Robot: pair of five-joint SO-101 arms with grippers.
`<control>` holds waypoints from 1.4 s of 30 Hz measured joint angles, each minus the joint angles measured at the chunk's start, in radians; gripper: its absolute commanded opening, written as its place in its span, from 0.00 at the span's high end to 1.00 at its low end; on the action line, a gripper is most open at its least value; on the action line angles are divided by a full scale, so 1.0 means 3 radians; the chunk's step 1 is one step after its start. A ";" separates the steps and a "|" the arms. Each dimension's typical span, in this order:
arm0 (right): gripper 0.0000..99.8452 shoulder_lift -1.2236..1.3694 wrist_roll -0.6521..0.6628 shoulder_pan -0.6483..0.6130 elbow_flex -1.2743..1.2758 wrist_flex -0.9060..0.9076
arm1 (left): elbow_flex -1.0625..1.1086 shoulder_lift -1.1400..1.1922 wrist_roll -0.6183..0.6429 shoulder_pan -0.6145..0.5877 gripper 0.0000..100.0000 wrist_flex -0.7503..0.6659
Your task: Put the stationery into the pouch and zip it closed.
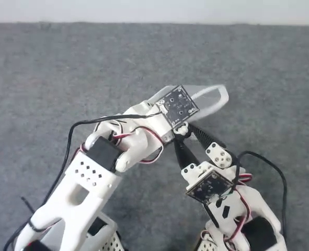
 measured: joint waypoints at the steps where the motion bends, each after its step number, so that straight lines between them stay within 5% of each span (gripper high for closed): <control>1: 0.99 0.0000 -0.0015 0.0026 0.0000 -0.0041 | 0.0005 0.0010 0.0036 0.0000 0.99 -0.0046; 9: 0.99 0.0000 -0.0245 0.0148 0.0368 -0.0736 | 0.0128 0.0015 0.0486 0.0005 0.99 -0.0256; 25: 0.99 0.0010 -0.0552 0.0481 0.0389 -0.1151 | 0.0312 -0.0015 0.0690 -0.0087 0.99 -0.0506; 42: 0.99 0.1064 -0.0568 0.0644 0.0384 -0.2036 | 0.0307 -0.0015 0.0818 -0.0169 0.99 -0.0511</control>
